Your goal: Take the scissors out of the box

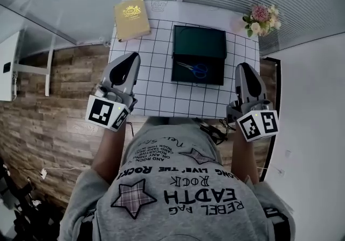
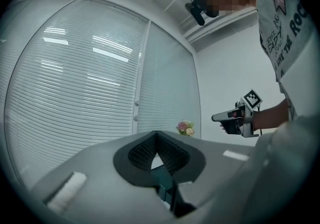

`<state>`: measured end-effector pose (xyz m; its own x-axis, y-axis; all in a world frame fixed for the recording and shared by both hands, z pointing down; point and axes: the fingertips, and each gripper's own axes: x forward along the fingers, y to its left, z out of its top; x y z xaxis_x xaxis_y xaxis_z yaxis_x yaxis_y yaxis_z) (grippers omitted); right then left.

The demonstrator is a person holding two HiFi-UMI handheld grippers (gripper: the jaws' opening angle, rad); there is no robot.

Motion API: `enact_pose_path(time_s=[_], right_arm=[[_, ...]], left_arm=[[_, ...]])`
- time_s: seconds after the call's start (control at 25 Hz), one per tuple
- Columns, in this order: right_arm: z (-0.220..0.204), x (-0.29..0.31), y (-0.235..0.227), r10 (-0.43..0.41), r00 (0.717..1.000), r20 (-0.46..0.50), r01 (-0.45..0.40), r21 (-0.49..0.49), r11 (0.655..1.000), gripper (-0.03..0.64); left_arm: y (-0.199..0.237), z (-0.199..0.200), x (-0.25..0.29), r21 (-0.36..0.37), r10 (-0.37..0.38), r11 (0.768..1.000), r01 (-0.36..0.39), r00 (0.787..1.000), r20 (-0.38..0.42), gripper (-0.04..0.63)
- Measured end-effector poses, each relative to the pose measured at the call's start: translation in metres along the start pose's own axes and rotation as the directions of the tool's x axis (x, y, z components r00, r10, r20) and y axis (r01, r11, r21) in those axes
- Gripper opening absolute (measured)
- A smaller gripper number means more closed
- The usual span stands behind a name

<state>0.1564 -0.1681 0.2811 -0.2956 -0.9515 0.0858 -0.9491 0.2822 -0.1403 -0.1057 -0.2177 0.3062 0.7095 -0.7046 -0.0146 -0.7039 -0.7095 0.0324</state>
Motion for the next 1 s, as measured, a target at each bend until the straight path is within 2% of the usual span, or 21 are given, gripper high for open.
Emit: enact_pose_path(time_s=[0.2,0.4,0.6,1.0], right_arm=[[-0.016,0.019,-0.010,0.081,0.993,-0.090,-0.082,-0.005,0.997,0.017],[-0.044,0.032,-0.024,0.155,0.970,-0.186,-0.153,0.021,0.988,0.017],[-0.082,0.039,-0.021,0.220,0.931,-0.291,-0.222,0.027,0.975,0.017],[-0.156,0.061,-0.007,0.285,0.820,-0.496,-0.333,-0.008,0.943,0.018]], left_arm=[[-0.001,-0.002,0.011,-0.018,0.025,1.000,-0.025,1.000,-0.007,-0.008],[-0.006,-0.014,0.020,-0.041,0.034,0.999,-0.034,0.999,-0.020,-0.009],[-0.013,-0.029,0.026,-0.061,0.035,0.997,-0.038,0.999,-0.039,-0.008],[-0.018,-0.047,0.041,-0.092,0.042,0.995,-0.048,0.997,-0.065,-0.009]])
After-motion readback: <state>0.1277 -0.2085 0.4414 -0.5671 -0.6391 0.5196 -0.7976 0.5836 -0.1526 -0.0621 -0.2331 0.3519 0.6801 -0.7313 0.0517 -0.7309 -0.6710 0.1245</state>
